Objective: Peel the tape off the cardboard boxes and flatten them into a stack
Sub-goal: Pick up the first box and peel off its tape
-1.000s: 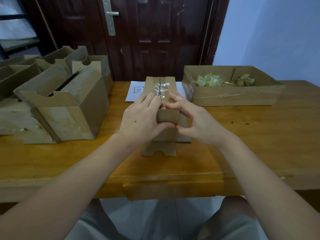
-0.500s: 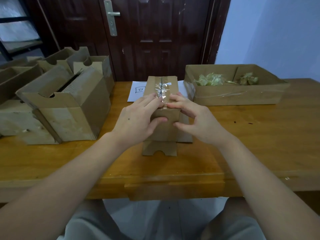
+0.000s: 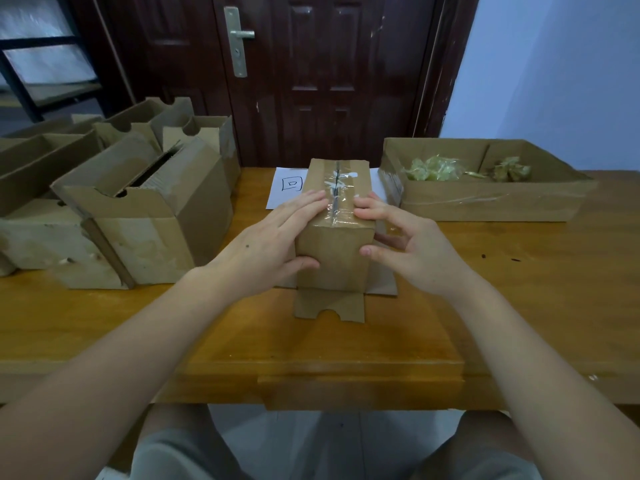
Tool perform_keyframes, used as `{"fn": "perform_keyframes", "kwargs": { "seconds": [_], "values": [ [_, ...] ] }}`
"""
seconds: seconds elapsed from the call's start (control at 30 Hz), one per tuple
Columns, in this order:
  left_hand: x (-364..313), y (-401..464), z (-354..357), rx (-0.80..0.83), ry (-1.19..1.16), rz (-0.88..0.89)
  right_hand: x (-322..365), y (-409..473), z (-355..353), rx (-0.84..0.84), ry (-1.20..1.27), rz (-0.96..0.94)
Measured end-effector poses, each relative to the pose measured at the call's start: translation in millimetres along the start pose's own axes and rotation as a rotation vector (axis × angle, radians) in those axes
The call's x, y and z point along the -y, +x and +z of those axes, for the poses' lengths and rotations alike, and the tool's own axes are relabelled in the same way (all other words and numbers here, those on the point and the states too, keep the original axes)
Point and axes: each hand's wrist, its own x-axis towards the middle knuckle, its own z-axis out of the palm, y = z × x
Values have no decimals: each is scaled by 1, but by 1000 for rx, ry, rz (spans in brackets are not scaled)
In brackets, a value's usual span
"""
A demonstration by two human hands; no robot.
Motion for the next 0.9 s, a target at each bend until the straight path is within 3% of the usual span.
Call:
{"fn": "perform_keyframes", "kwargs": {
  "seconds": [0.4,0.9],
  "values": [
    [8,6,22,-233,-32,91,-6,-2,10,-66,63,11],
    [7,16,17,-292,18,109,1,-5,21,-149,105,-6]
  ]
}}
